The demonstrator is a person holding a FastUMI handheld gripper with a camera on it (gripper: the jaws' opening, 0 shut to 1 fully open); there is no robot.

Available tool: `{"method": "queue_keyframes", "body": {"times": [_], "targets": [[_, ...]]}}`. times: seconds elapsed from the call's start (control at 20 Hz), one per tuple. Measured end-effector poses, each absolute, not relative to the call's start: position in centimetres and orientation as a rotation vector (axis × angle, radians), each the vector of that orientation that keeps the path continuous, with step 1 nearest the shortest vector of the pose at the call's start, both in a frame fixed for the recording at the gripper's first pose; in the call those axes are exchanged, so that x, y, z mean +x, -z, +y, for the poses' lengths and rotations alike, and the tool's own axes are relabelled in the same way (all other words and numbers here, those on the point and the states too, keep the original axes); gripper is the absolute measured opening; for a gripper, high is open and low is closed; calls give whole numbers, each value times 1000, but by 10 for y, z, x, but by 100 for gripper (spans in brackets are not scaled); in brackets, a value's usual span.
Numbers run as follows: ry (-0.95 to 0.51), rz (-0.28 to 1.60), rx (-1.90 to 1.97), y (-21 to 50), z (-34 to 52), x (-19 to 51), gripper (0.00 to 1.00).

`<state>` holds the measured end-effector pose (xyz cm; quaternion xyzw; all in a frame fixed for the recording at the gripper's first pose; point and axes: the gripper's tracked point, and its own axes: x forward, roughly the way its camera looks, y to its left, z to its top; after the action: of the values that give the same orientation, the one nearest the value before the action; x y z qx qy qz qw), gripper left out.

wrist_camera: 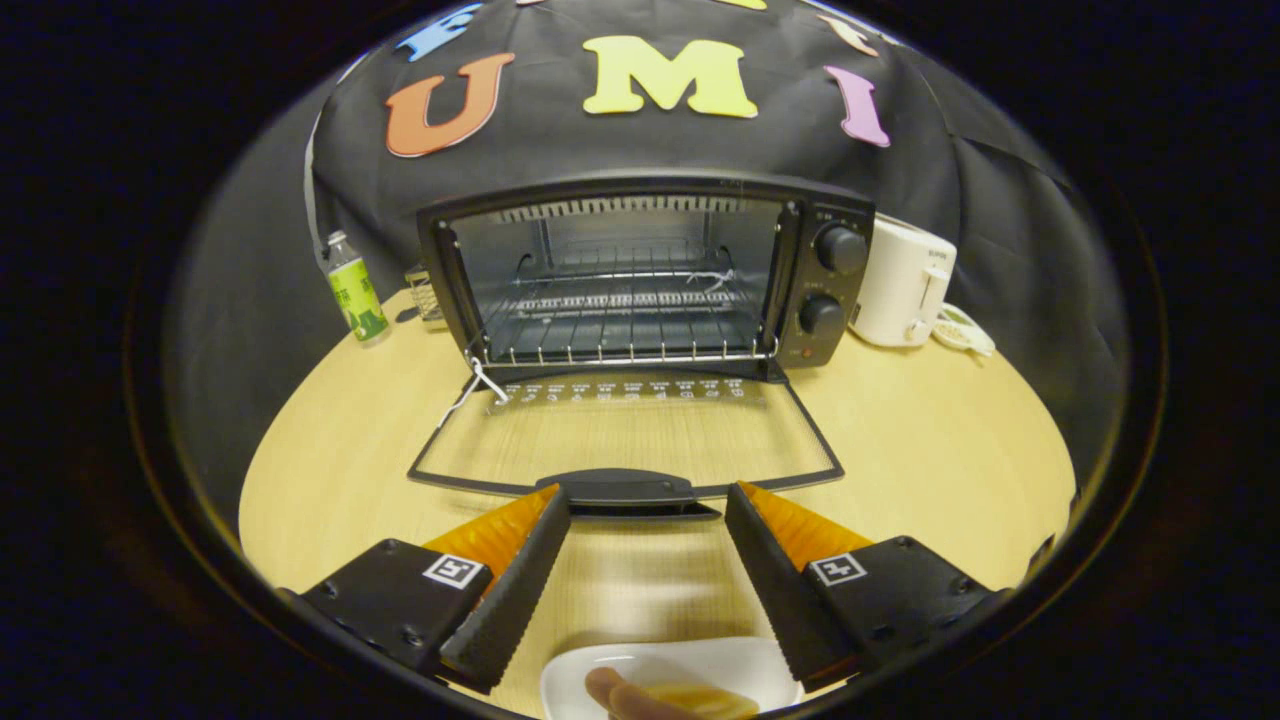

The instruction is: Open the toaster oven, put the food inside, and close the toaster oven door.

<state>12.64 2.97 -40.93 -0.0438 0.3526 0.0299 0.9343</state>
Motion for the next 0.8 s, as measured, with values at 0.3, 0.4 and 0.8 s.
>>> {"method": "queue_keyframes", "body": {"times": [0.3, 0.4, 0.8], "targets": [[-98, 638, -136, 380, 33, 120, 100], [-124, 610, -120, 368, 38, 104, 100], [-172, 370, -118, 325, 35, 16, 100]]}}
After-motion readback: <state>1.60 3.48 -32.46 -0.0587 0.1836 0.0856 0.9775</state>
